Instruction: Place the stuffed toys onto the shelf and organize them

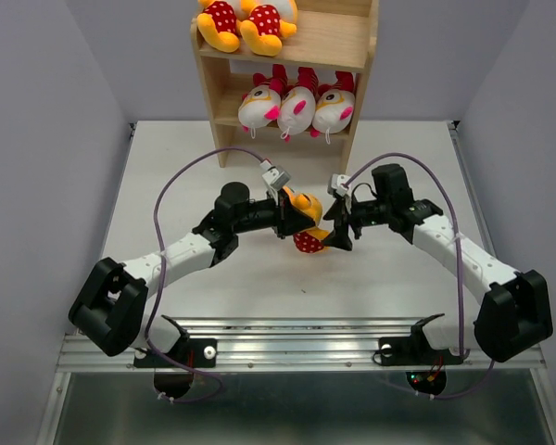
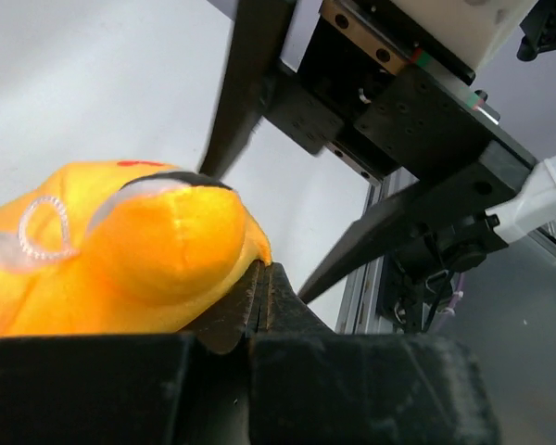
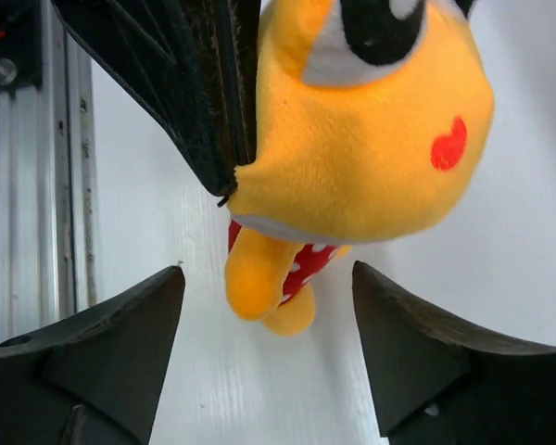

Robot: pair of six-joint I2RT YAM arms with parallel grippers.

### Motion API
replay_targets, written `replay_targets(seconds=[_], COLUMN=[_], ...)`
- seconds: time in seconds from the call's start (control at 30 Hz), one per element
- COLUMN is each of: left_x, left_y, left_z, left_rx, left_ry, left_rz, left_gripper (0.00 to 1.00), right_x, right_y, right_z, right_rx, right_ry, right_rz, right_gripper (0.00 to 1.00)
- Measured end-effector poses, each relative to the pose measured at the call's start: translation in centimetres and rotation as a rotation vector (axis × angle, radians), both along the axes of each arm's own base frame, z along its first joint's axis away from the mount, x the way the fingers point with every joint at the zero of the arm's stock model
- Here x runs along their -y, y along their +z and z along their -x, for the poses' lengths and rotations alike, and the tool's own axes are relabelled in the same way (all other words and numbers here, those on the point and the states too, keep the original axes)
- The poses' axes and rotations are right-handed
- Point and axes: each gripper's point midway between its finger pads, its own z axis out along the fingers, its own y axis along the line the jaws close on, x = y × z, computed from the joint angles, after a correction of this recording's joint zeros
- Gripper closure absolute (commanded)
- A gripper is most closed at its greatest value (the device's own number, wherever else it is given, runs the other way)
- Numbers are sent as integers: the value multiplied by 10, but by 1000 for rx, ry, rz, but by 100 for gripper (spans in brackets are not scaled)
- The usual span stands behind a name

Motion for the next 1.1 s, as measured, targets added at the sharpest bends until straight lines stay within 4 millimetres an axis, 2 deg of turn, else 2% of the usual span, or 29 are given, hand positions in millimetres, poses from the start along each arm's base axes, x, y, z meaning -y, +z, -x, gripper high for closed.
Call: replay_targets(seconds=[0.1, 0.37, 0.53, 0.63, 0.77, 1.0, 1.1], left_x=[1, 0, 1, 2, 2, -2, -5], left_y=[-2, -16, -22, -23, -21, -31, -35], left_z=[6, 19, 25, 28, 28, 27, 29], left_rx=[-12, -63, -83, -87, -68, -57, -63], left_ry=[-29, -97, -135, -160, -177, -177, -180], left_rz=[-4, -41, -55, -63, -82, -144, -162], left_gripper=[100, 100, 100, 100, 100, 100, 100], right_x=[5, 16, 15, 13, 9, 5, 5], right_y=[1, 18, 19, 10, 2, 30, 36], right_z=[-3, -16, -15, -7, -8, -13, -15], right_rx=[86, 438, 613, 632, 608, 667, 690], right_ry=[7, 89, 215, 310, 366, 380, 381], right_rz=[25, 96, 115, 123, 134, 116, 119], right_gripper=[1, 0, 0, 0, 0, 0, 0])
